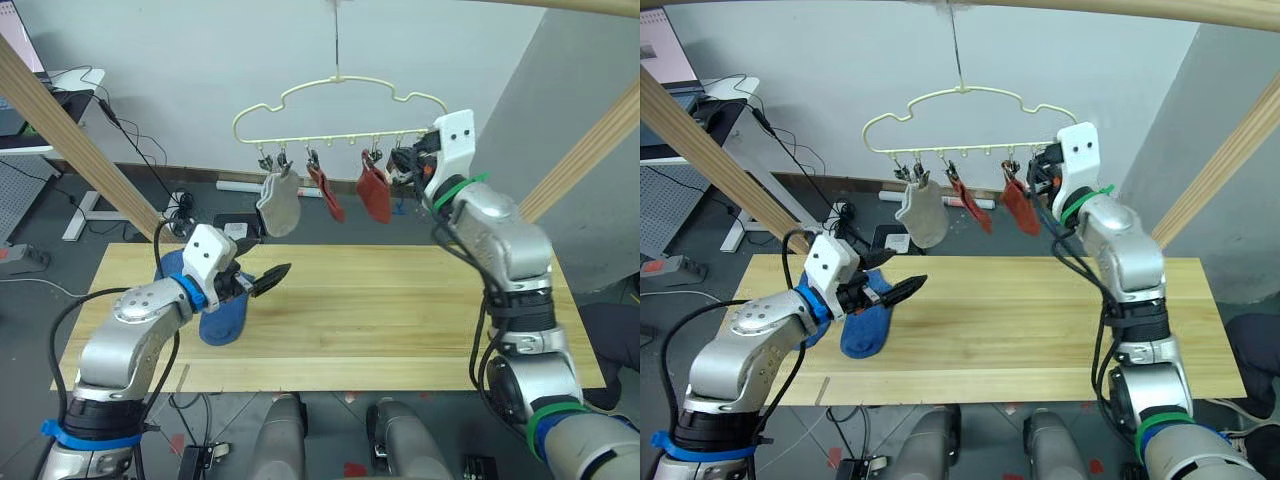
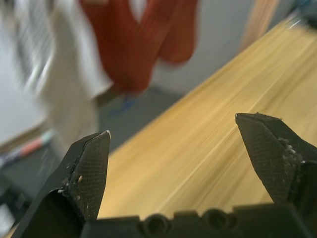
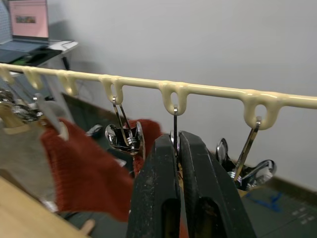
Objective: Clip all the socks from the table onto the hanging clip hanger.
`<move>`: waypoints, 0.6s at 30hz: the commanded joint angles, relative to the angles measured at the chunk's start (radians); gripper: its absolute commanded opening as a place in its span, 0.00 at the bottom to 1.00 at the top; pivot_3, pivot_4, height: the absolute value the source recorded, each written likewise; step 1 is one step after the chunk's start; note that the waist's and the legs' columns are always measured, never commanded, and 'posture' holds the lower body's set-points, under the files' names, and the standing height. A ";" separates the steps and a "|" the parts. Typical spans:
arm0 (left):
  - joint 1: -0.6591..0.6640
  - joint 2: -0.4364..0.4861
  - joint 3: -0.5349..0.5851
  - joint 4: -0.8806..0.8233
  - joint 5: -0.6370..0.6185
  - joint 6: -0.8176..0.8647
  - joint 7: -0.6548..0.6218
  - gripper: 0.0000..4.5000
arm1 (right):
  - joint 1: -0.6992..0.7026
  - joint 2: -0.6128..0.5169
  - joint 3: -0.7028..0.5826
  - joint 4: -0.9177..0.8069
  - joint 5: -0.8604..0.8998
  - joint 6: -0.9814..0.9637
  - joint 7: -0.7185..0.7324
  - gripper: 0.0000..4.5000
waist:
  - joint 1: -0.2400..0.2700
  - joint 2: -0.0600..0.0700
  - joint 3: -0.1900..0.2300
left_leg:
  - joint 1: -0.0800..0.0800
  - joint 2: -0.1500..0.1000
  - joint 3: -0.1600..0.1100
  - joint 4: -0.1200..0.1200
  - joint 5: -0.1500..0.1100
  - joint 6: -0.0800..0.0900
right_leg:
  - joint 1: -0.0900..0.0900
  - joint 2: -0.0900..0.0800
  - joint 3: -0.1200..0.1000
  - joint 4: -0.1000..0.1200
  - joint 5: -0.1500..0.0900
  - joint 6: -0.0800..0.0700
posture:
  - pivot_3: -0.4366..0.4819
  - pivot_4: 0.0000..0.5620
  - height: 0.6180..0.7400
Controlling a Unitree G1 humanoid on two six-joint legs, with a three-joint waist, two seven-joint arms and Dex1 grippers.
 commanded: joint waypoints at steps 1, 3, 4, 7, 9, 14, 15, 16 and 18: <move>0.006 0.001 -0.030 0.090 0.126 -0.081 0.061 1.00 | -0.038 -0.025 -0.059 -0.050 0.108 0.156 0.041 0.00 | 0.000 0.000 0.000 | 0.000 0.000 0.000 0.000 0.000 0.000 | 0.000 0.000 0.000 -0.001 0.000 0.000 | 0.56 0.49 1.00; -0.005 -0.017 -0.036 0.160 0.168 -0.102 0.098 1.00 | -0.050 -0.044 -0.066 -0.058 0.135 0.208 0.055 0.00 | 0.000 0.000 0.000 | 0.000 0.000 0.000 -0.001 0.000 0.000 | 0.000 -0.001 0.000 -0.002 0.000 0.000 | 0.56 0.49 1.00; -0.011 -0.028 -0.037 0.190 0.183 -0.105 0.114 1.00 | -0.055 -0.051 -0.070 -0.060 0.145 0.228 0.056 0.00 | 0.000 0.000 0.000 | 0.000 0.000 0.000 -0.002 0.000 0.000 | 0.000 -0.001 0.000 -0.002 0.000 0.000 | 0.56 0.49 1.00; -0.031 -0.058 -0.046 0.290 0.230 -0.123 0.155 1.00 | -0.071 -0.066 -0.078 -0.062 0.168 0.265 0.054 0.00 | 0.000 0.000 0.000 | -0.001 0.000 0.000 -0.002 0.000 0.000 | 0.000 -0.001 -0.001 -0.004 0.000 0.000 | 0.56 0.48 1.00; -0.046 -0.076 -0.052 0.366 0.266 -0.143 0.186 1.00 | -0.078 -0.070 -0.079 -0.063 0.174 0.274 0.051 0.00 | 0.000 0.000 0.000 | -0.001 0.000 0.000 -0.002 0.000 0.000 | 0.000 -0.001 -0.001 -0.005 0.000 0.000 | 0.56 0.48 1.00; -0.072 -0.111 -0.031 0.489 0.283 -0.144 0.215 1.00 | -0.081 -0.066 -0.081 -0.074 0.176 0.281 0.034 0.00 | -0.002 0.000 0.000 | -0.002 0.000 0.001 -0.002 0.000 0.000 | 0.000 -0.001 -0.001 -0.006 0.000 0.000 | 0.54 0.48 1.00; -0.074 -0.113 -0.028 0.506 0.280 -0.132 0.208 1.00 | -0.079 -0.064 -0.082 -0.078 0.178 0.284 0.029 0.00 | -0.002 0.000 0.000 | -0.002 0.000 0.001 -0.002 0.000 0.000 | 0.000 -0.002 -0.001 -0.006 0.000 0.000 | 0.54 0.48 1.00; -0.074 -0.113 -0.026 0.520 0.277 -0.123 0.201 1.00 | -0.077 -0.062 -0.084 -0.083 0.180 0.288 0.024 0.00 | -0.001 0.000 0.000 | -0.002 0.000 0.001 -0.002 0.000 0.000 | 0.000 -0.002 -0.001 -0.006 0.000 0.000 | 0.54 0.48 1.00; -0.077 -0.116 -0.017 0.540 0.265 -0.102 0.187 1.00 | -0.073 -0.058 -0.086 -0.091 0.183 0.293 0.018 0.00 | -0.002 0.000 0.000 | -0.002 0.000 0.000 -0.002 0.000 0.000 | 0.000 -0.002 -0.002 -0.006 0.000 0.000 | 0.54 0.48 1.00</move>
